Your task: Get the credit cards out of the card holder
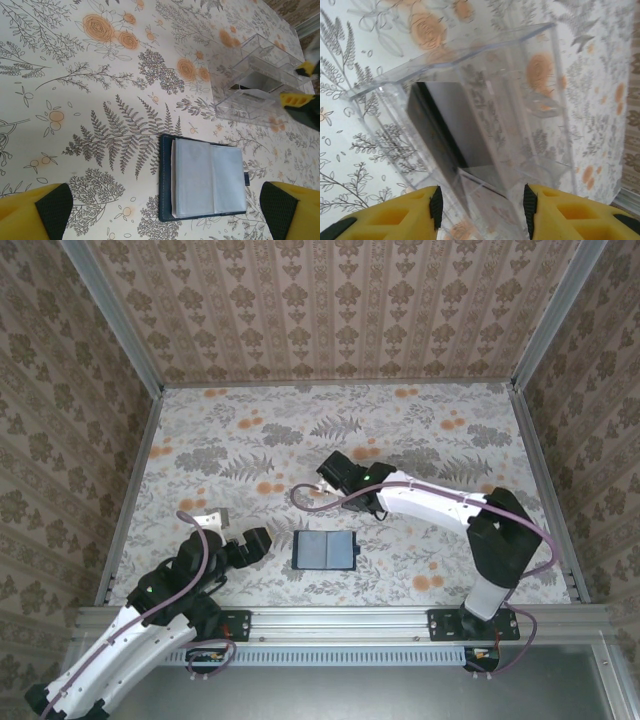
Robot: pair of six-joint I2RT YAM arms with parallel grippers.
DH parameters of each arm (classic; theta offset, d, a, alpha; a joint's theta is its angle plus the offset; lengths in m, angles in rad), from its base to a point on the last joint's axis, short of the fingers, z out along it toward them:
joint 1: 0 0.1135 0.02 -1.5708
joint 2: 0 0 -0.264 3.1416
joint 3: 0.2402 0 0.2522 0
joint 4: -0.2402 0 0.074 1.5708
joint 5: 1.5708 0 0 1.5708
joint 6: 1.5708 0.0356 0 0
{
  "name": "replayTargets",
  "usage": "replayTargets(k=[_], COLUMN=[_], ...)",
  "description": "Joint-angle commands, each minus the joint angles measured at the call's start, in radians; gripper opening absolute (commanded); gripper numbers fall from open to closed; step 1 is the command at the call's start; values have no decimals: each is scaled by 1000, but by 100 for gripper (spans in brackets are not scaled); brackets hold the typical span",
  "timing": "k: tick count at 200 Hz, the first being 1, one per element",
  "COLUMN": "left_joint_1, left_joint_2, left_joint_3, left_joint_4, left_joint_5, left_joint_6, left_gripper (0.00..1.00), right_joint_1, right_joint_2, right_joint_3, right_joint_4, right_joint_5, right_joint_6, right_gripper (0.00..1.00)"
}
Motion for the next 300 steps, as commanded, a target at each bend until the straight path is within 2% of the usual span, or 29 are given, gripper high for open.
replayTargets(k=[1,28,99,170,216,254,274,300], left_joint_1=[8,11,16,23,25,27,29,29], left_joint_2=[-14,-14,-15,-16,-14,2,43,144], left_joint_3=[-3,-5,-9,-14,-19,-35,-42,-49], left_joint_4=[-3,-6,-4,1,7,48,101,195], left_joint_5=[8,8,16,20,23,40,52,88], left_joint_6=[28,28,28,28,28,25,14,-13], left_gripper=[100,100,100,100,100,100,99,96], right_joint_1=[7,5,-25,-43,-39,-20,-18,-15], right_joint_2=[47,65,90,126,58,-118,-247,-412], right_joint_3=[20,18,22,44,14,-47,-118,-267], right_joint_4=[-44,-9,101,142,116,37,31,119], right_joint_5=[3,55,180,214,192,100,-71,-272], right_joint_6=[27,27,28,28,78,258,403,562], right_gripper=[51,53,50,49,49,47,41,34])
